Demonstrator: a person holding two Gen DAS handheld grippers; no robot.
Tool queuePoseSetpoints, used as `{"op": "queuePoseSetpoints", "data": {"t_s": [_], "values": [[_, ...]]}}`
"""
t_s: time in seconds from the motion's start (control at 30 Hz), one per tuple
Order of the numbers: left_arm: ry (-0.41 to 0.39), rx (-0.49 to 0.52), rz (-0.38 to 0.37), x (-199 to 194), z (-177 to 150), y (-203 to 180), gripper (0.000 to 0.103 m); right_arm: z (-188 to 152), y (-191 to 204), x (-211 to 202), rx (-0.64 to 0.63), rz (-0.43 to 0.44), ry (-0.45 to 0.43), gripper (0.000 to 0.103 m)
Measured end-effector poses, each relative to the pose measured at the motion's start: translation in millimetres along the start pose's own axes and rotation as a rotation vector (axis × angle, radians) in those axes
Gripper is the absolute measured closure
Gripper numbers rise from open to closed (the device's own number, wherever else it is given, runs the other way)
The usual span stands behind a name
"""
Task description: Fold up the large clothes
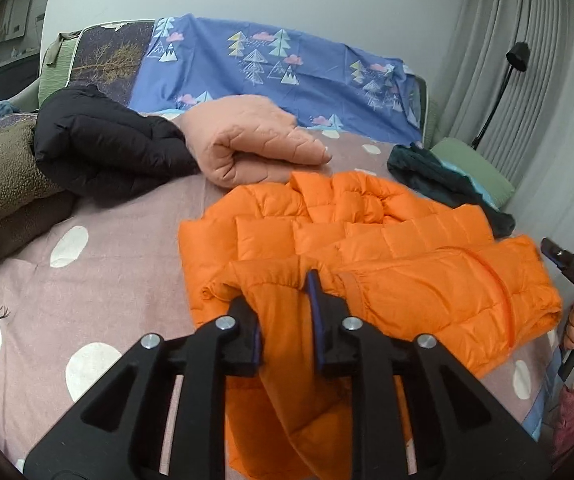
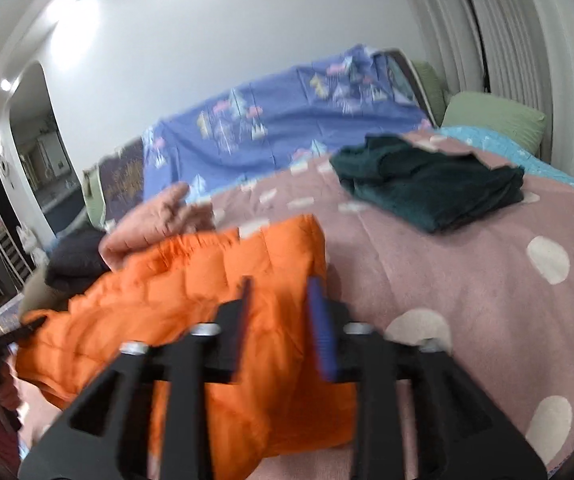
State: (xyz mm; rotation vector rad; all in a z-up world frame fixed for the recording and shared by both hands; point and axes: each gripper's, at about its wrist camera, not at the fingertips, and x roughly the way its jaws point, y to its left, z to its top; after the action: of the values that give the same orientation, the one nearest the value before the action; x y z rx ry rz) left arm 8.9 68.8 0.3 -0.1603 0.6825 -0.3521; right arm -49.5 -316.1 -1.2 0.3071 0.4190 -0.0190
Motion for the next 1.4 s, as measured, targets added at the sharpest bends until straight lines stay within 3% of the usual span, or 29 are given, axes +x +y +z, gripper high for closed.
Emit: {"op": "queuePoseSetpoints", "data": {"t_s": [0.07,0.1,0.13,0.2,0.3,0.47,0.6,0.67,0.73,0.83,0.97,1.07,1.13,1.2,1.27,1.4], "values": [[-0.042,0.005,-0.023,-17,3,-1,0.057,5,-1,-20,-0.012,0.040,-0.008,0.055],[-0.084,0.007,-0.016,-32,4,-1,0.036,5,-2,-26,-0.014,0.057,-0.002,0.055],[-0.132,0.013,0.003,-45,5,0,0.027,0,-3,-34,-0.018,0.090,0.027,0.054],[-0.195,0.034,0.008,-72,0,-1,0.026,-15,-3,-40,-0.036,0.122,0.087,0.053],[-0.182,0.037,-0.031,-92,-11,3,0.026,-43,3,-38,-0.105,0.109,0.176,0.053],[-0.013,0.143,-0.110,-94,-51,-15,0.026,-85,21,-28,-0.221,0.163,0.328,0.053],[0.125,0.251,-0.118,-77,-86,-36,0.031,-120,46,-9,-0.427,0.123,0.464,0.053],[0.173,0.298,-0.146,-60,-97,-50,0.040,-121,57,-3,-0.476,0.128,0.451,0.055],[0.195,0.318,-0.179,-39,-96,-64,0.059,-108,62,1,-0.467,0.143,0.410,0.065],[0.143,0.332,-0.159,-22,-73,-73,0.064,-68,65,5,-0.428,0.161,0.284,0.065],[-0.013,0.292,-0.100,-13,-15,-68,0.064,-9,66,18,-0.395,0.090,0.103,0.065],[-0.136,0.204,-0.028,-8,39,-59,0.061,32,56,42,-0.272,0.011,0.060,0.065],[-0.188,0.137,-0.023,-12,65,-54,0.051,51,50,51,-0.186,-0.030,0.037,0.065],[-0.246,0.119,-0.029,-23,80,-53,0.042,58,52,52,-0.151,0.004,0.028,0.065],[-0.276,0.157,-0.025,-31,83,-56,0.040,58,64,60,-0.189,0.012,0.043,0.064],[-0.214,0.227,0.028,-12,74,-62,0.040,45,72,102,-0.229,0.005,0.153,0.062]]}}
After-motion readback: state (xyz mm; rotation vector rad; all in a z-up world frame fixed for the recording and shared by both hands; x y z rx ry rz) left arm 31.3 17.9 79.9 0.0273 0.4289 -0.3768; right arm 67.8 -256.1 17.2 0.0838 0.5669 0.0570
